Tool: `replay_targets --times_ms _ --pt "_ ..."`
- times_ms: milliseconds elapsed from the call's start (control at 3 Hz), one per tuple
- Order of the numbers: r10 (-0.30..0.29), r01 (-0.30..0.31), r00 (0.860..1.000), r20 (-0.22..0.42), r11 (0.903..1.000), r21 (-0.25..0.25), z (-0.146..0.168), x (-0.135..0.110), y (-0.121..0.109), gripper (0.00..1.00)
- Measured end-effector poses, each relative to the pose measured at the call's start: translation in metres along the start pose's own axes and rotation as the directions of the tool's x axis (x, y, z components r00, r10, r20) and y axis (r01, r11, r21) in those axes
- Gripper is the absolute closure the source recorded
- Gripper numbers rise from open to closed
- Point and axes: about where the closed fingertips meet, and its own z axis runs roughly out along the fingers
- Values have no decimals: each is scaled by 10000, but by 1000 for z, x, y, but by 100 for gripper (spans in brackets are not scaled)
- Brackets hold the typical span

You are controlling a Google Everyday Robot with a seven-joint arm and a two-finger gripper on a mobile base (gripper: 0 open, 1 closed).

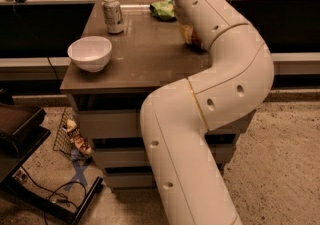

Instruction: Place coke can upright

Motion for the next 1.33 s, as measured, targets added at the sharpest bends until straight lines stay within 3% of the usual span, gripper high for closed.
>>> replay_targets --times_ms 333,667,1000,1333 --pt "320 -318 9986 423 9995 -41 -10 5 -16 100" --pt "861 -818 9875 1320 9959 -378 -32 17 -42 100" --pt "1310 -1077 9627 2366 9882 -1088 -49 34 -65 100" --pt "1525 -619 8935 4224 9734 -2205 -67 48 -81 100"
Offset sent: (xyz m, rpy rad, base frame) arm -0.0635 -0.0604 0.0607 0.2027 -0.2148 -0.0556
